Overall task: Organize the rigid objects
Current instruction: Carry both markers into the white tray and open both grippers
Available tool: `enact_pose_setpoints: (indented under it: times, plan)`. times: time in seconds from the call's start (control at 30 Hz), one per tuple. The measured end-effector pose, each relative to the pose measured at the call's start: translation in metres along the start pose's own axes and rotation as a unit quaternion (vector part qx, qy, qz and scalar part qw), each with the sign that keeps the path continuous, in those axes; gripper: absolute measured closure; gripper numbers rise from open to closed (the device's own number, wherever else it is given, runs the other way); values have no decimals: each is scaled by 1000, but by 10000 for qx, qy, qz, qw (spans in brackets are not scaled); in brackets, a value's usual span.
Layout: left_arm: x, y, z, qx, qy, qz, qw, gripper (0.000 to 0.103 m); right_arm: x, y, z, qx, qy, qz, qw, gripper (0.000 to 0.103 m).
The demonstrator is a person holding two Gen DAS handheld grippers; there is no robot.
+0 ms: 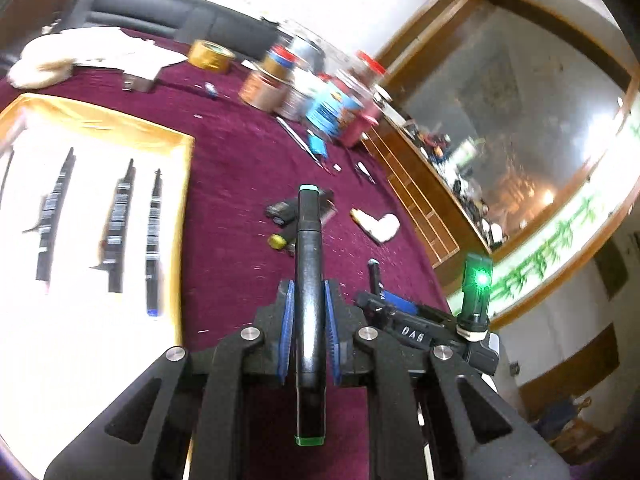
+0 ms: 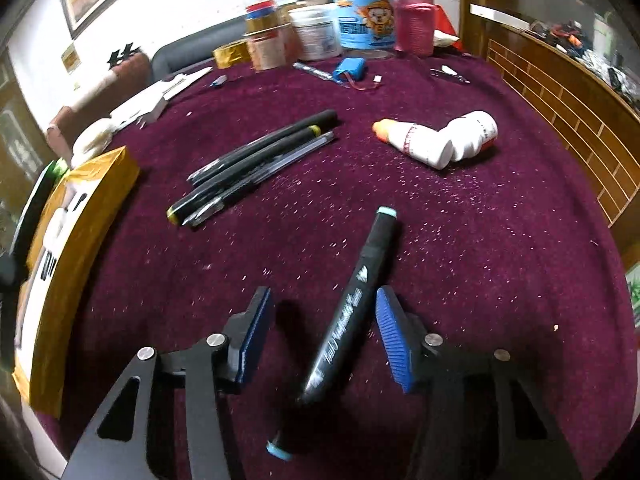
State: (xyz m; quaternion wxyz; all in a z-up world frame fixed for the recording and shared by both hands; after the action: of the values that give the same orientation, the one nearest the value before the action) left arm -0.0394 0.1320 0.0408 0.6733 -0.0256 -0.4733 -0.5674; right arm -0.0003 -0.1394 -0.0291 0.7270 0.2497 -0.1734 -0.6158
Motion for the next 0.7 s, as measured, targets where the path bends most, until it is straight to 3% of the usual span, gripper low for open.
enact_pose_setpoints:
  times: [0.07, 0.27, 0.57, 0.63, 0.67, 0.7]
  plan:
    - [-14, 3, 16, 171, 77, 88, 9998, 91, 4, 1, -1, -11, -164, -16, 9999, 69]
    - [-56, 11, 55, 596, 190, 462, 9970, 91, 14, -5, 17, 125, 69, -504, 9986, 69]
    - [-88, 13, 73, 831, 226, 783, 9932, 91, -5, -2, 3, -11, -474, 20, 9989, 68]
    - [-93, 14, 77, 862, 230, 817, 9926, 91, -8, 0, 1, -2, -496, 93, 9987, 73]
    - [-95, 15, 80, 885, 233, 826, 9924, 91, -8, 1, 1, 29, -434, 70, 9990, 89]
    - [-97, 16, 83, 914, 251, 822, 9921, 91, -6, 1, 1, 32, -371, 35, 9993, 90]
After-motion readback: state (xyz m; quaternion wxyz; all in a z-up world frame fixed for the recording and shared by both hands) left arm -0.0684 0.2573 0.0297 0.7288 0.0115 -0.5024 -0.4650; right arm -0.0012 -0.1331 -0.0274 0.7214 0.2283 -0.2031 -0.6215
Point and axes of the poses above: each gripper's, at about its wrist camera, not at the fingertips, and z roughly against the way its jaws point, x to its right, y to its top, the point moved 5 cm from there along -z, roughly the way its jaws point, and after that the axes turned 8 degrees about z, right-handed, at the moved point
